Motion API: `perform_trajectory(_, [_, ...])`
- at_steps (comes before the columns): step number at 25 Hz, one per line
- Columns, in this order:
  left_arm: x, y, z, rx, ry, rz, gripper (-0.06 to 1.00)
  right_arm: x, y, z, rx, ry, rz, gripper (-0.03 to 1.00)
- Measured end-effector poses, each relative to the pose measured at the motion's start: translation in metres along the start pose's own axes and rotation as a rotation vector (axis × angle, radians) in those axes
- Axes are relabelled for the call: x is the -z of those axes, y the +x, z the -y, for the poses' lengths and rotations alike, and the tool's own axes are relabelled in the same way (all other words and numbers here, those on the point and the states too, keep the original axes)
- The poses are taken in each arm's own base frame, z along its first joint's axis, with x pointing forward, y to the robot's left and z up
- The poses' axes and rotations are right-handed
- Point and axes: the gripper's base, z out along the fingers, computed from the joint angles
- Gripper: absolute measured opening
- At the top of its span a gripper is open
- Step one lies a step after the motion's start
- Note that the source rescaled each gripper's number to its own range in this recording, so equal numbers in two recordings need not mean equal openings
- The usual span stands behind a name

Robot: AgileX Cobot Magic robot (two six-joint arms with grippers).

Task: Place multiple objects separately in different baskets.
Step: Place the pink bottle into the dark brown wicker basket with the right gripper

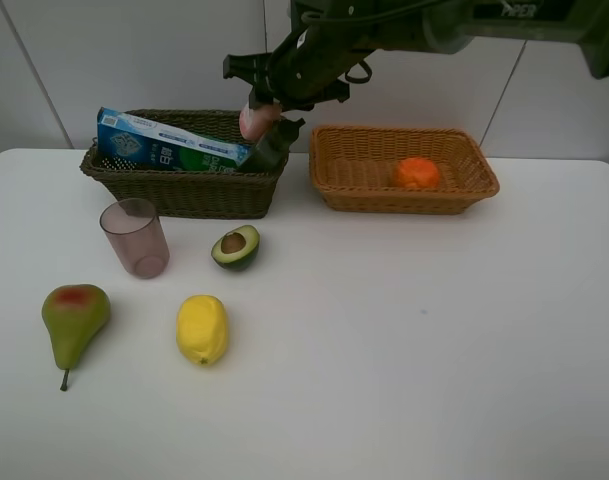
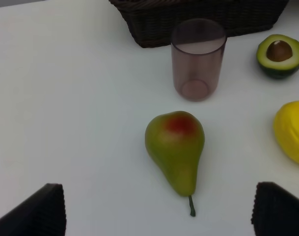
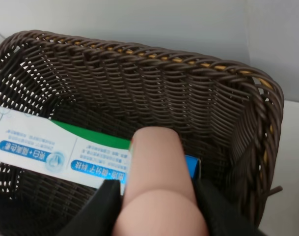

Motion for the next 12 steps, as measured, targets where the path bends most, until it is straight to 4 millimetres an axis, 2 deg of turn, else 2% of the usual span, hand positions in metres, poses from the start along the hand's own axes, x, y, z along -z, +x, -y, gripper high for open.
perform_trajectory(12, [0.0000,0.0000,0.0000,0.000,0.000,0.000,1.00,0.0000,-0.0006,0.0000,0.002,0.000,0.007,0.00])
